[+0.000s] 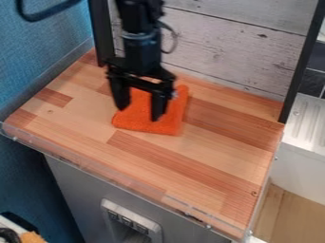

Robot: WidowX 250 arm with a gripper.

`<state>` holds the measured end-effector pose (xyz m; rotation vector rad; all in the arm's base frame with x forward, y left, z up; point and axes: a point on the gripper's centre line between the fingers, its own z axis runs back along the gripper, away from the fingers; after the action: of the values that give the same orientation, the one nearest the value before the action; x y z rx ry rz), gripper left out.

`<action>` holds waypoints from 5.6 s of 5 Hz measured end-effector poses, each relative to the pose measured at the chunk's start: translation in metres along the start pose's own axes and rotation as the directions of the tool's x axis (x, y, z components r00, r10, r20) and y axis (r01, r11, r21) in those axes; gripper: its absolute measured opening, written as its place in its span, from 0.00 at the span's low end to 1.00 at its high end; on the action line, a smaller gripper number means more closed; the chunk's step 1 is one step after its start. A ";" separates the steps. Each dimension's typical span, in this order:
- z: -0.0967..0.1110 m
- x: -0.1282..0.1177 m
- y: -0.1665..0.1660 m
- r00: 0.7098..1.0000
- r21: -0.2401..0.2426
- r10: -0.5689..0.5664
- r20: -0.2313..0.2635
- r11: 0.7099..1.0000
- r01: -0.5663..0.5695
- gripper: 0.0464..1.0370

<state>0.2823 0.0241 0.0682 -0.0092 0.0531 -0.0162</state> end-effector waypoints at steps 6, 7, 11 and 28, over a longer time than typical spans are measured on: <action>-0.001 0.048 -0.120 0.997 0.016 -0.009 0.077 1.000 0.008 0.96; 0.001 0.052 -0.124 0.998 0.006 -0.008 0.063 1.000 0.008 0.92; -0.030 0.064 -0.128 0.999 0.002 -0.015 0.043 1.000 0.015 0.02; -0.036 0.034 -0.009 0.999 0.018 0.006 0.037 1.000 -0.007 0.76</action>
<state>0.3141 0.0146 0.0301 0.0092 0.0158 -0.0103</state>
